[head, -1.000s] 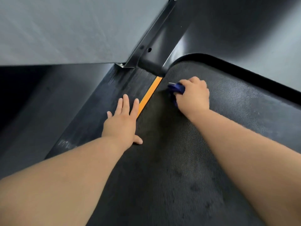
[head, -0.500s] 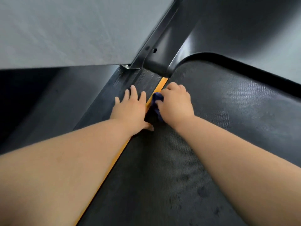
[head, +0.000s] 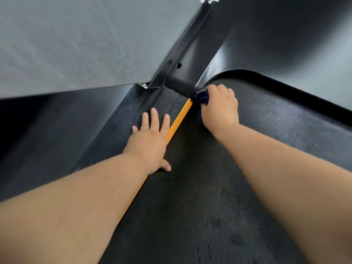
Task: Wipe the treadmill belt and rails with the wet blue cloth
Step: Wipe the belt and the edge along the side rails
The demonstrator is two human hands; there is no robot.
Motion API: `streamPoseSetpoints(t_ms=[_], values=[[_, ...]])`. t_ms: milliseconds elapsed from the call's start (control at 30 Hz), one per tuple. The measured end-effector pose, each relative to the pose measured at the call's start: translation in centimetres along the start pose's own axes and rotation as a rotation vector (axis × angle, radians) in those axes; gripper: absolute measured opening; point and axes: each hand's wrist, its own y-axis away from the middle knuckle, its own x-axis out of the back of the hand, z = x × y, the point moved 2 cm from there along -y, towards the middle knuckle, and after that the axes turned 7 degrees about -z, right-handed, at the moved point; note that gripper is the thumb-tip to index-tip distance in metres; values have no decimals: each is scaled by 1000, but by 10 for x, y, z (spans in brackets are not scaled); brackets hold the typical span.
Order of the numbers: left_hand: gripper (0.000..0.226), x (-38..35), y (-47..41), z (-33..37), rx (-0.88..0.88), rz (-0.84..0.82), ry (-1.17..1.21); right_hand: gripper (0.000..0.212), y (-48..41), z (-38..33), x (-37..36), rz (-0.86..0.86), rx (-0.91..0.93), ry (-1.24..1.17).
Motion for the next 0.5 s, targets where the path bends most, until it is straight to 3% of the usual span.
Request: streamPoseSetpoints(t_ms=[100,267,333,400,500], values=[[136,0,-1,0,3,6,16,30,7,-5,4,-10,8,-58],[136,2,1,-1,2,-15,12,38,83,-12,-9,-147,350,-100],[135,9,1,-2,10,2,11,38,86,-10,-16,-105,418,-90],[138,21,-4,-2,86,60,29,36,72,-4,-15,-22,343,-49],[148,28,-19,9,231,20,202,40,34,16,1,28,-14,-88]])
